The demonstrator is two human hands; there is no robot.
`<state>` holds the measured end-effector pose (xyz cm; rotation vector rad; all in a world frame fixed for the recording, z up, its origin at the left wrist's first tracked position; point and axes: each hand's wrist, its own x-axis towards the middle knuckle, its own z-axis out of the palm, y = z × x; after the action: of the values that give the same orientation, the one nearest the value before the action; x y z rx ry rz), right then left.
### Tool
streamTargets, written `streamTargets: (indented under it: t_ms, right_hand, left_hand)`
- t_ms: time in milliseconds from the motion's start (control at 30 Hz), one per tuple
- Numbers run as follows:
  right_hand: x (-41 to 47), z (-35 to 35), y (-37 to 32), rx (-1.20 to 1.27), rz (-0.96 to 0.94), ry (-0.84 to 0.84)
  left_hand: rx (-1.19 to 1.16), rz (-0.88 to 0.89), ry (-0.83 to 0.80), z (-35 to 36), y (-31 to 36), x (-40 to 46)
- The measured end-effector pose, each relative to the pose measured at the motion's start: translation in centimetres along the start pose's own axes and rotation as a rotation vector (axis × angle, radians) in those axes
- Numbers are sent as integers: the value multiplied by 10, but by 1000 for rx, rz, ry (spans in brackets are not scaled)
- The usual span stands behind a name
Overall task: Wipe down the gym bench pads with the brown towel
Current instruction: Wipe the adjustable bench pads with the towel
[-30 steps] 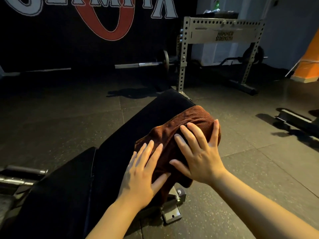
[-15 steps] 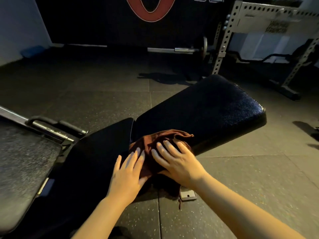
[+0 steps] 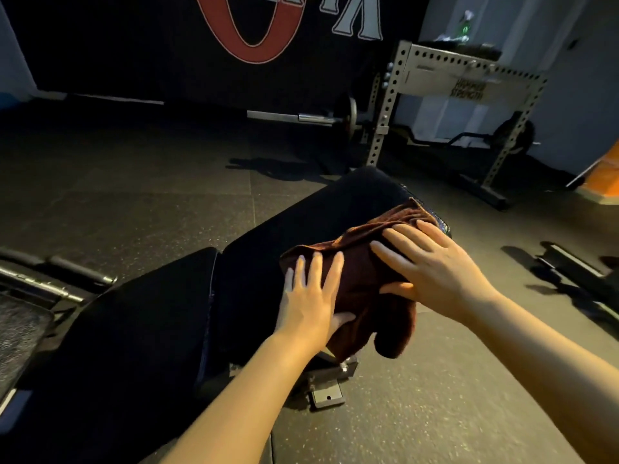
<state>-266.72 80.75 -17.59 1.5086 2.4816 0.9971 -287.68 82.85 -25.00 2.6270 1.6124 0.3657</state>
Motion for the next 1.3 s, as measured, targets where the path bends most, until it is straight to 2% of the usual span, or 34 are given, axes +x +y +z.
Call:
streamTargets:
  t_ms: [67, 167, 267, 500, 600, 733, 800, 900, 933, 967, 1033, 1133, 1200, 1233, 1267, 1300]
  right_hand:
    - [4, -1, -10, -2, 14, -4]
    - [9, 0, -38, 24, 21, -19]
    - [16, 0, -66, 52, -28, -53]
    - [56, 2, -161, 87, -177, -209]
    - [71, 0, -193, 115, -261, -250]
    - [65, -10, -173, 141, -227, -243]
    - [52, -15, -150, 104, -190, -231]
    - [31, -28, -115, 89, -48, -318]
    - [25, -33, -102, 83, -2, -321]
    - [19, -37, -90, 84, 45, -291]
    - [13, -45, -69, 112, 136, -238]
    - [13, -56, -53, 154, 201, -254]
    - [14, -54, -56, 126, 201, -272]
    - [15, -50, -61, 114, 188, -292]
    - [15, -46, -67, 102, 173, -319]
    - [14, -41, -73, 97, 161, -348]
  left_hand:
    - [-19, -8, 4, 5, -7, -5]
    - [-16, 73, 100, 20, -32, -27]
    - [-15, 30, 144, 38, -59, -48]
    - [62, -214, 52, 63, -111, -116]
    - [61, -233, 20, 72, -122, -131]
    - [108, -243, 66, 62, -113, -120]
    - [54, -212, 21, 44, -87, -106]
    - [-35, -146, -2, 29, -57, -74]
    - [-73, -114, 58, 30, -50, -59]
    - [-84, -56, 192, 28, -41, -45]
    - [-106, -18, 151, 15, -25, -22]
    - [-1, -23, -38, 10, -16, -9]
    - [49, 18, 58, 16, -23, -17]
    - [56, 24, 66, 16, -29, -26]
    - [33, -10, -1, 20, -36, -34]
    - [16, -39, 27, 27, -44, -39]
